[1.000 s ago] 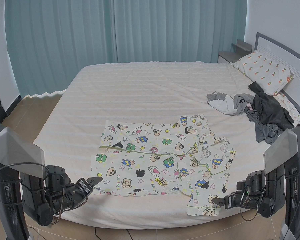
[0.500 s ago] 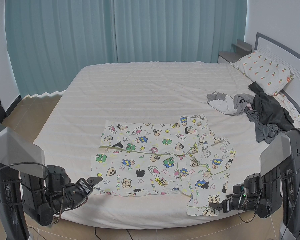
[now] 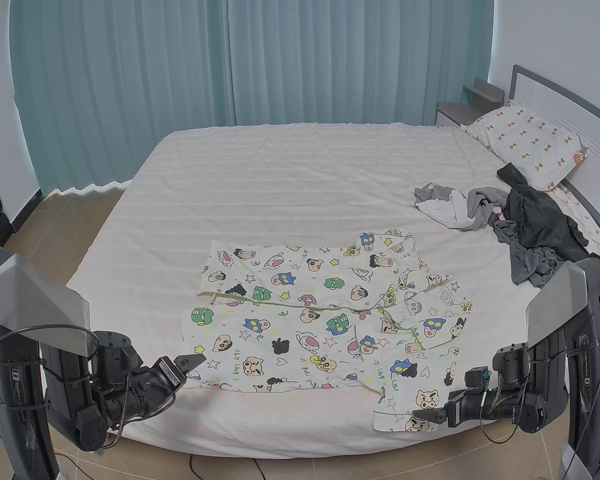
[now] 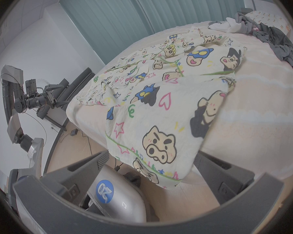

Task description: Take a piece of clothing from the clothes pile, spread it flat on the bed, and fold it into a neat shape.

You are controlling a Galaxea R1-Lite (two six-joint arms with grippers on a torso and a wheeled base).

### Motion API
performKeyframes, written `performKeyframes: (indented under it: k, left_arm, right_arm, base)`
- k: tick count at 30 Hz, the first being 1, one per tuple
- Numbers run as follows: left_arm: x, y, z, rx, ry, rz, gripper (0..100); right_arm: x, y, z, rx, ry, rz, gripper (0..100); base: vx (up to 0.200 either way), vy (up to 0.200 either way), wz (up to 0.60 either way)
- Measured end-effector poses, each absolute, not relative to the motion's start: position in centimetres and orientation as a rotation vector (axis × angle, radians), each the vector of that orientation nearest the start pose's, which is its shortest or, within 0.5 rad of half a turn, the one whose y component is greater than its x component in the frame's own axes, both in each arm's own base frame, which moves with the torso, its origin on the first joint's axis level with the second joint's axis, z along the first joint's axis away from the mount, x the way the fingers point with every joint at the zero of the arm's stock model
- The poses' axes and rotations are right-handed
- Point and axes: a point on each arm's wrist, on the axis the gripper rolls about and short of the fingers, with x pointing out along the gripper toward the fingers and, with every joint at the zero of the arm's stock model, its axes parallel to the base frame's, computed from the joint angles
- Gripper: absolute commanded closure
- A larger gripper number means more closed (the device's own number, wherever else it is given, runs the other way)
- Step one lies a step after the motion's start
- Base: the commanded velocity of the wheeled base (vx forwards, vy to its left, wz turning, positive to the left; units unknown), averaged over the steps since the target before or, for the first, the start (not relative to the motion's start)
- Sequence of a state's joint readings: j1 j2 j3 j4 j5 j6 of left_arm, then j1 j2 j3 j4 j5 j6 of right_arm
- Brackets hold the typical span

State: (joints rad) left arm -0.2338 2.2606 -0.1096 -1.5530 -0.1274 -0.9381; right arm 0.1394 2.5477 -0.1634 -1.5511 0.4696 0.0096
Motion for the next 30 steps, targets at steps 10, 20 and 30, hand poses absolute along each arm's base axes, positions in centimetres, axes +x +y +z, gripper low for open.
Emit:
performKeyframes:
  k: [10,20,30]
  left_arm:
    - [23.62,-5.95,-1.48,-0.865,0.719,-0.042,0]
    - [23.66,-5.98,-1.53,-0.865,0.72,-0.042,0]
    - [23.65,-5.97,-1.55,-0.864,0.721,-0.042,0]
  right_arm:
    - [22.66,4.59,-7.59,0.173,0.861,0.637,0]
    - [22.79,4.47,-7.86,0.176,0.867,0.615,0]
    - [23.55,4.46,-8.13,0.164,0.843,0.598,0]
  base:
    - [0.0,0.0,0.0]
    - [0.0,0.0,0.0]
    - [0.0,0.0,0.0]
